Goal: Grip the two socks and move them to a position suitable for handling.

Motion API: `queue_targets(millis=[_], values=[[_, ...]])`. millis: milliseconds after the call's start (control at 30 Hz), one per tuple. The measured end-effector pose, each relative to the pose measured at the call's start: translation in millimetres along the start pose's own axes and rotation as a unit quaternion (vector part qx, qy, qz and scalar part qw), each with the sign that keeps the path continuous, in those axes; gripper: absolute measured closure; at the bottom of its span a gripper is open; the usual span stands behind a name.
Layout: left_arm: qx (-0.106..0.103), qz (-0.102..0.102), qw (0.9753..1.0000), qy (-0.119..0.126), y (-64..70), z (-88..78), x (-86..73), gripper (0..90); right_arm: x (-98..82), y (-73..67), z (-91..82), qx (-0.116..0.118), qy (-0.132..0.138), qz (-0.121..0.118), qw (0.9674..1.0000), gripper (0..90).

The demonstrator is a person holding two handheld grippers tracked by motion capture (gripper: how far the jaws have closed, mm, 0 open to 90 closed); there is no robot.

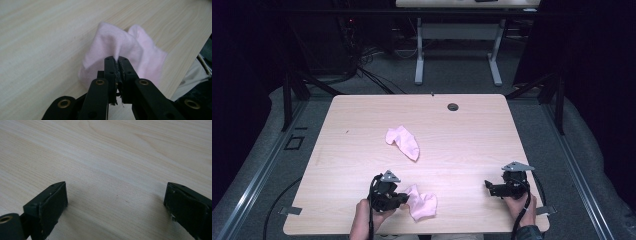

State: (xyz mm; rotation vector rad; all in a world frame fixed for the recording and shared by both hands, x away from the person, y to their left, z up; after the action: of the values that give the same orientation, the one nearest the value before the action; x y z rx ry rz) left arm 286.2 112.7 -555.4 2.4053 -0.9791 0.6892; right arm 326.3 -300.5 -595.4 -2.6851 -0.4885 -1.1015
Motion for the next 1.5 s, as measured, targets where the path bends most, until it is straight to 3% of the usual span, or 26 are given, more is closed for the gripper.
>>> queue_targets(millis=[167, 200, 267, 300, 333, 367, 500, 533, 567, 667, 767, 933, 1167, 1267, 1333, 1400, 1500], values=[[0.010, -0.007, 0.9999, -0.007, -3.4, 2.3, -5.1, 77.5, 0.0, 0.0, 0.0, 0.000, 0.000, 0.000, 1.0000, 4.6], [0.012, -0.006, 0.9999, -0.005, -4.4, 0.2, -4.1, 63.9, 0.0, 0.0, 0.0, 0.000, 0.000, 0.000, 1.0000, 4.6], [0.022, -0.001, 0.9997, -0.005, -5.2, -1.7, -2.6, 48.5, 0.0, 0.0, 0.0, 0.000, 0.000, 0.000, 1.0000, 4.6], [0.030, 0.001, 0.9996, -0.001, -6.0, -4.0, -0.4, 48.5, 0.0, 0.0, 0.0, 0.000, 0.000, 0.000, 1.0000, 4.6], [0.047, 0.006, 0.9989, 0.004, -9.3, -9.4, 6.4, 35.6, 0.0, 0.0, 0.1, 0.000, 0.000, 0.000, 1.0000, 4.6], [0.047, 0.006, 0.9989, 0.004, -9.3, -9.4, 6.4, 31.1, 0.0, 0.0, 0.1, 0.000, 0.000, 0.000, 1.0000, 4.6], [0.070, 0.017, 0.9972, 0.018, -20.9, -17.8, 25.9, 22.2, 0.0, 0.0, 0.0, -0.001, 0.000, 0.000, 1.0000, 4.5], [0.081, 0.018, 0.9963, 0.024, -29.2, -19.2, 37.2, 18.1, 0.1, 0.1, 0.1, 0.000, 0.000, 0.000, 1.0000, 4.5], [0.081, 0.018, 0.9963, 0.024, -29.2, -19.2, 37.2, 15.2, 0.1, 0.1, 0.1, 0.000, 0.000, 0.000, 1.0000, 4.5], [0.092, 0.022, 0.9950, 0.032, -48.4, -18.9, 60.7, 12.1, 0.0, 0.1, 0.0, 0.000, 0.000, 0.000, 1.0000, 4.6], [0.089, 0.021, 0.9954, 0.028, -59.6, -15.6, 71.5, 5.1, 0.0, 0.2, 0.0, 0.000, 0.000, 0.000, 1.0000, 4.5], [0.109, 0.011, 0.9934, 0.034, -88.2, 0.5, 96.6, 0.1, 0.1, 0.2, 0.0, 0.000, 0.000, 0.000, 1.0000, 4.5], [0.121, 0.003, 0.9919, 0.037, -107.9, 15.4, 117.1, 0.0, 0.1, 0.3, 0.0, 0.001, 0.000, -0.001, 1.0000, 4.5], [0.119, -0.002, 0.9924, 0.029, -116.9, 22.0, 126.1, 1.7, 0.1, 0.3, 0.1, 0.001, 0.001, 0.000, 1.0000, 4.5], [0.130, 0.007, 0.9911, 0.027, -120.1, 27.4, 129.9, 8.5, 0.1, 0.3, 0.1, 0.000, 0.001, -0.001, 1.0000, 4.5], [0.124, -0.006, 0.9922, 0.016, -129.0, 36.9, 134.1, 10.2, 0.1, 0.3, 0.1, 0.001, 0.000, -0.001, 1.0000, 4.5], [0.130, -0.012, 0.9913, 0.015, -134.1, 43.3, 136.7, 14.6, 0.1, 0.3, 0.1, 0.000, 0.000, 0.000, 1.0000, 4.5]])
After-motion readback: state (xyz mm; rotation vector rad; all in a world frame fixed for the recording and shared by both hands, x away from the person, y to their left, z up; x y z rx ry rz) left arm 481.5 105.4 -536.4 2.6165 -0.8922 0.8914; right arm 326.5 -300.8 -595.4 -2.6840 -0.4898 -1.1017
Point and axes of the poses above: each handheld gripper's, and its own axes: z roughly forward along the jaws, x roughly out of its top, y roughly to its right, the point moved 1 cm from there along z, roughly forward along the jaws, and after that the axes turned 4 degrees about z, right-handed, at the moved point
